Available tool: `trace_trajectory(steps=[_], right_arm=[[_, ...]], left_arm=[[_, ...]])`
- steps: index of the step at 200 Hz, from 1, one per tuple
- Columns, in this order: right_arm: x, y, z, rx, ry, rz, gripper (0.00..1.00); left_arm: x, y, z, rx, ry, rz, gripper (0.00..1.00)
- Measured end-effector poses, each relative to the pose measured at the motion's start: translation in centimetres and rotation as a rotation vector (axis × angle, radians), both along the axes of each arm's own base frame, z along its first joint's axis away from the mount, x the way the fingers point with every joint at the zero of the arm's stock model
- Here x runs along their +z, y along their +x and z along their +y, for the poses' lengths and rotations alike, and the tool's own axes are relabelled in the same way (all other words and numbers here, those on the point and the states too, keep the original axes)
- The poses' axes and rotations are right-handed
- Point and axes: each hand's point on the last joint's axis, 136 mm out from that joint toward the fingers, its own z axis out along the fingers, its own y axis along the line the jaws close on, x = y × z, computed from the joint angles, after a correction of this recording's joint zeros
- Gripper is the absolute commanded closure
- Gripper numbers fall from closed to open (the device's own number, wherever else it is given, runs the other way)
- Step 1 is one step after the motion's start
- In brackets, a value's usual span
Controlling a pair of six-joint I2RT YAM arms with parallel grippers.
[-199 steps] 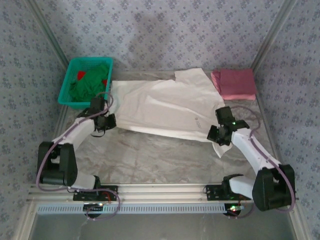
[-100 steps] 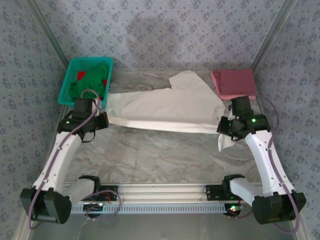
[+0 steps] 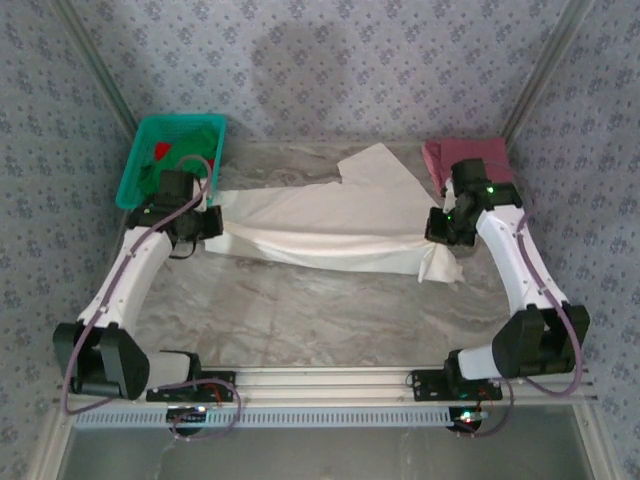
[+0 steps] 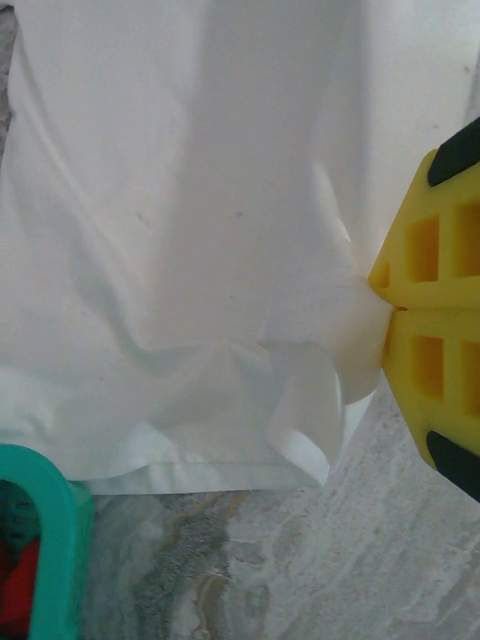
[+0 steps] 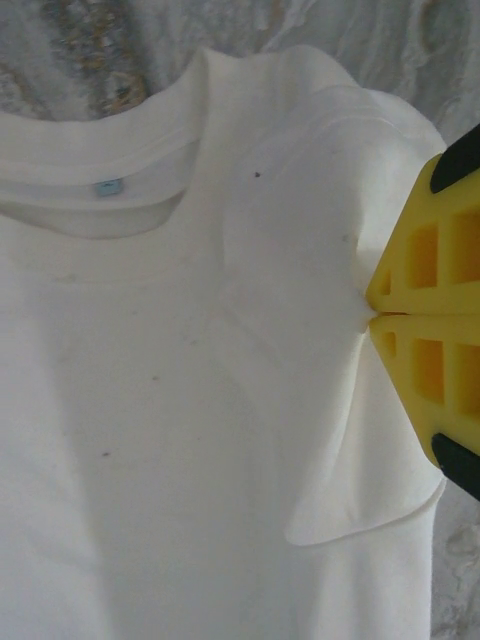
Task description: Fold and stack the t-shirts
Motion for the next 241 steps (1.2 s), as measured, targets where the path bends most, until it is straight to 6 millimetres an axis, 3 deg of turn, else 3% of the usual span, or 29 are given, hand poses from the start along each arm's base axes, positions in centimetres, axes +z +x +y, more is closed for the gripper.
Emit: trace_trajectory(steps=[30, 70, 98, 126, 150, 170, 196, 225, 241], right_arm=[[0.0, 1.9, -0.4, -0.013, 0.009, -0.017, 0.99], [0.5, 3.5, -0.9, -0.032, 0.016, -0.069, 0.94], [0.0, 6.3, -0.9, -0.041, 0.04, -0.065, 0.99], [-1.3, 9.7, -0.7, -0.037, 0.053, -0.045, 0.98], [-0.8, 11.1, -0.6, -0.039, 0.056, -0.062, 0.98], [1.3, 12.1, -0.6, -0.037, 0.058, -0.119, 1.0], [5.4, 13.9, -0.9, -0.04, 0.059, -0.22, 1.0], [11.1, 17.8, -1.5, -0.041, 0.058, -0.378, 1.0], [14.4, 21.0, -1.7, -0.037, 0.056, -0.484, 1.0]], left_arm=[[1.3, 2.4, 0.0, -0.006, 0.011, -0.044, 1.0], [1.8, 3.7, 0.3, 0.012, 0.029, -0.083, 1.0], [0.4, 6.5, 0.1, 0.012, 0.037, -0.064, 1.0], [-1.4, 9.7, -0.3, 0.006, 0.047, -0.032, 1.0], [-1.2, 10.9, -0.4, 0.001, 0.051, -0.043, 1.0], [0.6, 11.8, -0.5, 0.003, 0.048, -0.089, 1.0], [3.7, 13.3, -0.6, -0.005, 0.054, -0.165, 1.0], [10.4, 18.1, -1.2, -0.022, 0.054, -0.324, 1.0], [14.4, 21.2, -1.8, -0.032, 0.046, -0.427, 1.0]])
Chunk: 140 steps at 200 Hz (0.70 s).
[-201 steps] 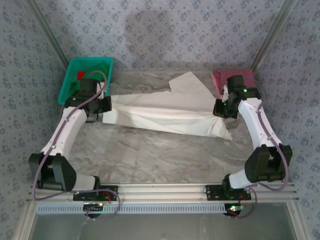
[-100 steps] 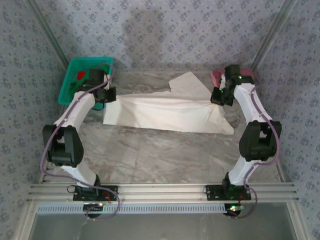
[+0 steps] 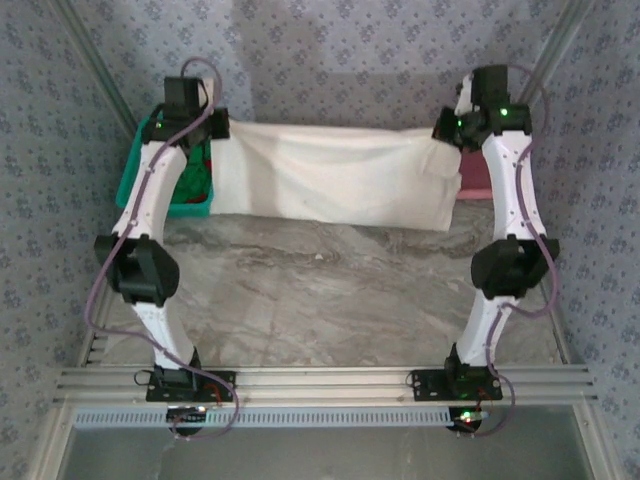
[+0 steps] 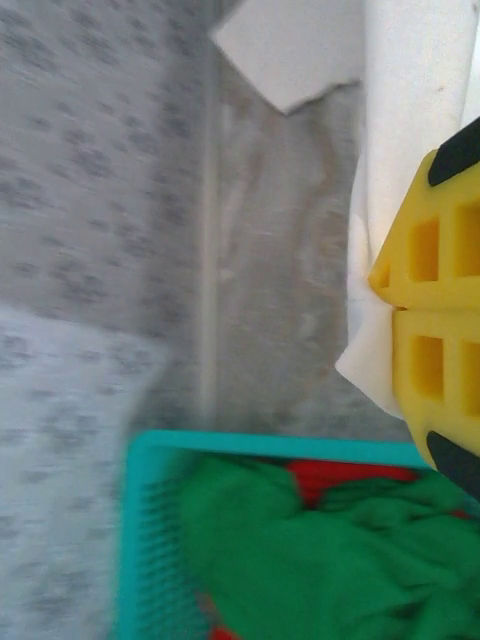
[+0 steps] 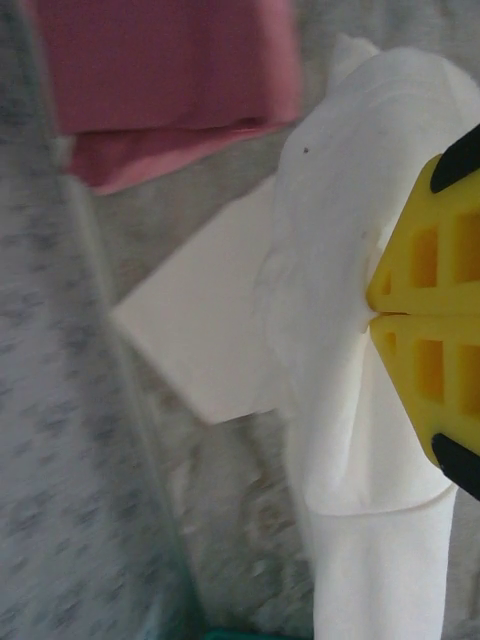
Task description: Fold and stack the t-shirts
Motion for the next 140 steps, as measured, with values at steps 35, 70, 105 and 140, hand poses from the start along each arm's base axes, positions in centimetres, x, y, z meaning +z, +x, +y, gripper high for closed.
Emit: trace_trajectory(steps=[35, 70, 105, 140], right_arm=[[6.0, 5.1, -0.1, 0.019, 0.023, -0.25, 1.0], [9.0, 5.9, 0.3, 0.052, 0.049, -0.374, 1.0], [11.5, 3.5, 1.2, 0.092, 0.034, -0.431, 1.0], [12.6, -1.4, 2.0, 0.129, 0.018, -0.475, 1.0]], left_arm=[[9.7, 5.6, -1.2, -0.033, -0.046, -0.307, 1.0], [11.6, 5.0, -1.6, -0.056, -0.07, -0.358, 1.0], [12.7, 2.2, -1.8, -0.083, -0.026, -0.326, 1.0], [11.6, -2.8, -1.8, -0.09, 0.037, -0.25, 1.0]])
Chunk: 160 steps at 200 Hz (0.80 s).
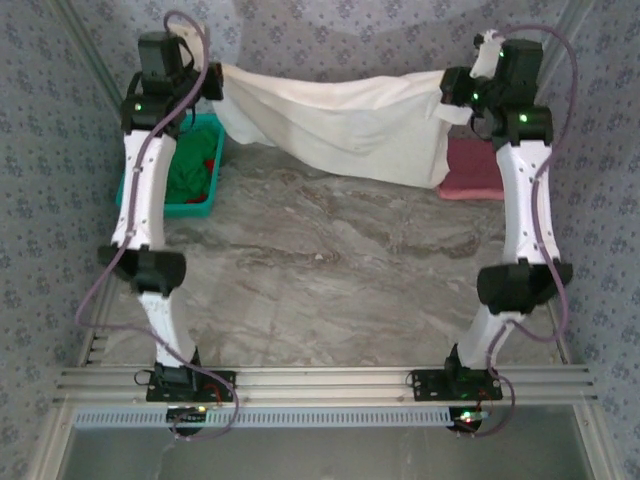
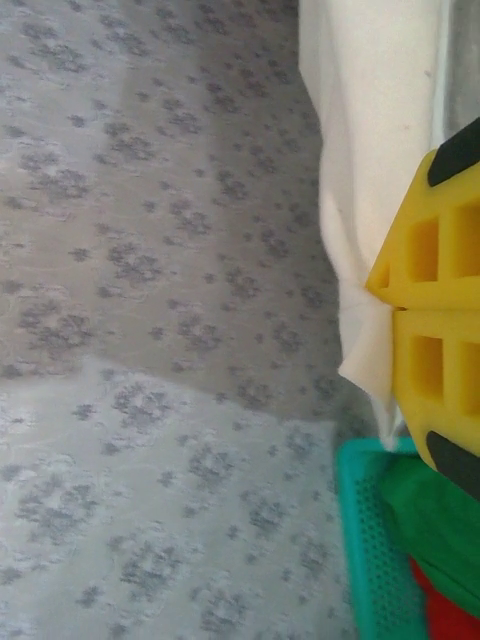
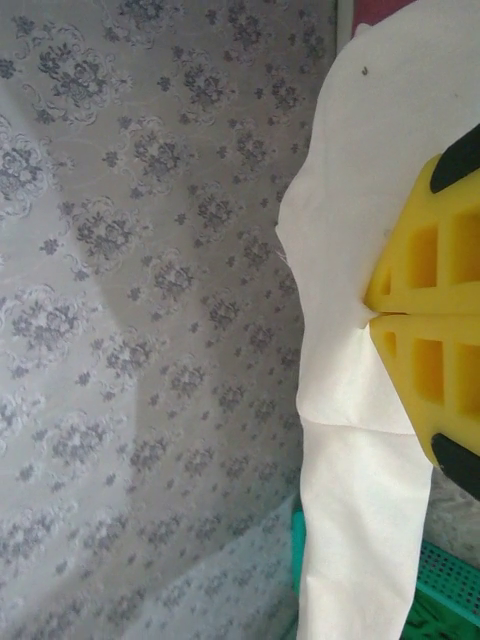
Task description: Fold and stack the t-shirts
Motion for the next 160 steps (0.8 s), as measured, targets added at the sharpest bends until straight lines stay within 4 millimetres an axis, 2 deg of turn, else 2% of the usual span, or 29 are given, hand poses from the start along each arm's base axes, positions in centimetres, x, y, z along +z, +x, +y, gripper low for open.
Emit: trace_trajectory(steps=[14, 28, 36, 49, 66, 71, 80, 85, 92, 101, 107, 124, 139, 160], right_arm=[[-1.6, -2.4, 0.4, 0.009, -0.002, 0.011, 1.0], [-4.1, -4.6, 1.0, 0.022, -0.003, 0.038, 1.0], [-6.3, -6.0, 1.6, 0.031, -0.003, 0.072, 1.0], [-10.2, -8.4, 2.3, 0.042, 0.001, 0.135, 1.0], [-17.2, -13.1, 3.0, 0.041, 0.008, 0.259, 1.0], [-19.2, -14.6, 3.1, 0.039, 0.014, 0.3, 0.96], [-22.4, -17.5, 2.8, 0.02, 0.029, 0.378, 0.81], [-23.8, -19.0, 2.6, 0.01, 0.033, 0.414, 0.71], [-25.3, -20.9, 2.2, -0.009, 0.042, 0.456, 0.56], [-26.1, -22.9, 1.8, -0.032, 0.057, 0.49, 0.4], [-26.2, -23.8, 1.6, -0.041, 0.064, 0.498, 0.38], [-26.0, -25.1, 1.1, -0.062, 0.078, 0.509, 0.38], [-25.6, -25.1, 0.8, -0.072, 0.084, 0.525, 0.38], [-25.2, -23.8, 1.1, -0.06, 0.101, 0.56, 0.38]], left_arm=[[-2.9, -3.4, 0.2, 0.016, 0.008, 0.008, 1.0], [-7.5, -7.6, 0.7, 0.041, -0.002, 0.022, 1.0], [-11.1, -10.0, 1.4, 0.069, -0.006, 0.052, 1.0], [-17.1, -12.9, 2.6, 0.119, -0.017, 0.115, 1.0], [-25.9, -16.6, 4.2, 0.191, -0.01, 0.263, 1.0], [-28.2, -17.9, 4.6, 0.208, -0.007, 0.308, 1.0], [-31.6, -20.7, 5.4, 0.233, -0.005, 0.38, 1.0], [-32.8, -22.2, 5.7, 0.243, -0.005, 0.409, 0.94], [-33.6, -23.9, 6.1, 0.257, -0.013, 0.425, 0.75], [-33.4, -25.4, 6.5, 0.269, -0.033, 0.409, 0.38], [-32.6, -26.0, 6.7, 0.28, -0.053, 0.38, 0.26], [-29.2, -26.8, 7.0, 0.285, -0.119, 0.248, 0.24], [-26.5, -27.2, 7.1, 0.276, -0.167, 0.14, 0.25], [-26.1, -26.7, 6.3, 0.241, -0.163, 0.163, 0.25]])
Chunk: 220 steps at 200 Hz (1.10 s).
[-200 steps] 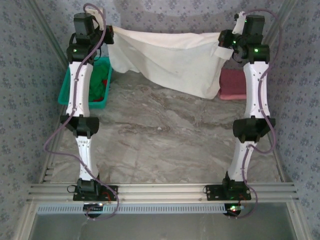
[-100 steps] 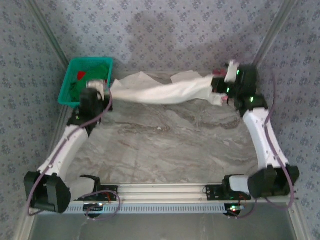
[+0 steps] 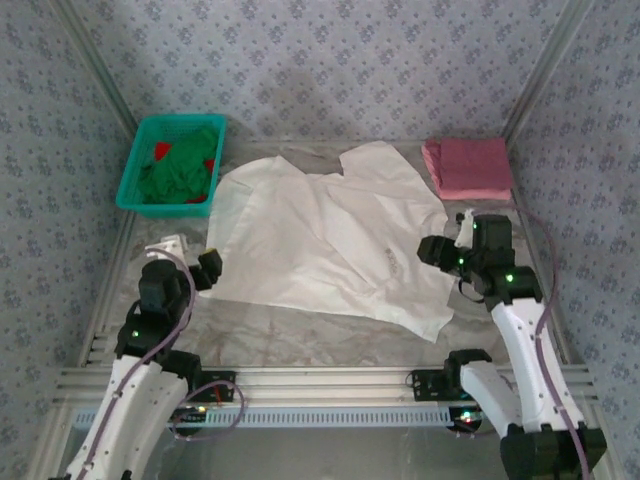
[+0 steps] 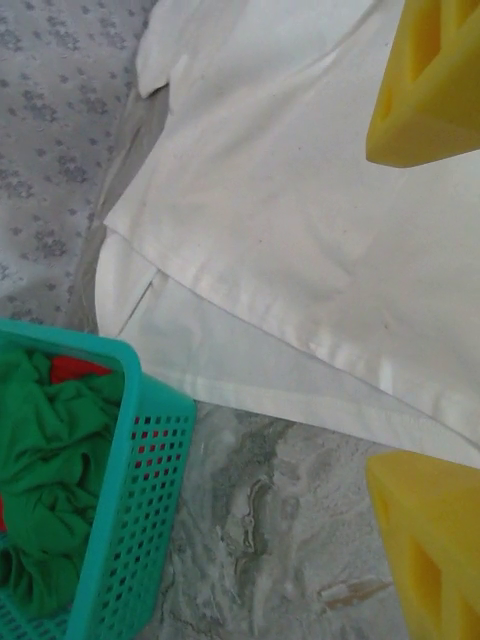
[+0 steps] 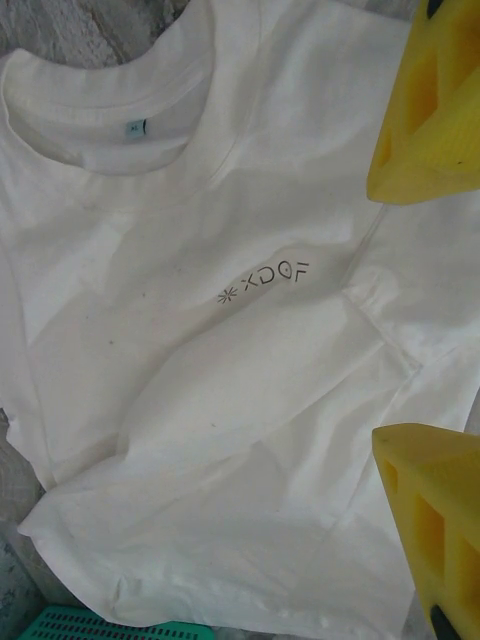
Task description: Fold and stack the t-shirts
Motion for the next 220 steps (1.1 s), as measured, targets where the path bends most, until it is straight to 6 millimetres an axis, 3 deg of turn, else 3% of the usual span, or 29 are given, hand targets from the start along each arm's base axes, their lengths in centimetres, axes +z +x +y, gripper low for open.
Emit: trace_trajectory(steps=[13, 35, 62, 82, 99, 110, 140, 171, 193, 220], right_arm=[[-0.5, 1.0, 0.2, 0.006, 0.012, 0.03, 0.37], [-3.3, 2.0, 0.3, 0.002, 0.022, 0.143, 0.38], [-6.9, 2.7, 0.3, -0.009, 0.044, 0.26, 0.4], [-9.2, 3.1, 0.7, 0.001, 0.071, 0.308, 0.41], [-10.6, 3.8, 1.1, 0.01, 0.101, 0.342, 0.41], [-11.3, 4.4, 1.4, 0.01, 0.115, 0.352, 0.42], [-12.1, 5.8, 0.9, -0.018, 0.141, 0.347, 0.43], [-12.2, 7.3, -1.1, -0.108, 0.18, 0.319, 0.44], [-11.9, 8.3, -2.0, -0.146, 0.2, 0.289, 0.44], [-11.5, 8.7, -1.8, -0.141, 0.215, 0.269, 0.45]], left_arm=[[-0.5, 1.1, -0.9, -0.038, 0.013, 0.084, 0.25], [-2.0, 4.1, -2.8, -0.112, 0.03, 0.242, 0.24], [-6.8, 6.7, -4.7, -0.192, 0.038, 0.454, 0.28], [-9.8, 7.3, -5.1, -0.211, 0.048, 0.554, 0.27], [-11.0, 8.3, -4.8, -0.21, 0.035, 0.594, 0.28], [-11.4, 10.0, -4.4, -0.199, 0.027, 0.609, 0.28], [-10.9, 16.7, -4.7, -0.214, 0.028, 0.572, 0.26], [-11.0, 22.7, -6.1, -0.262, 0.039, 0.539, 0.23], [-12.4, 25.0, -6.5, -0.274, 0.04, 0.565, 0.22], [-14.6, 25.3, -6.2, -0.268, 0.045, 0.635, 0.25]])
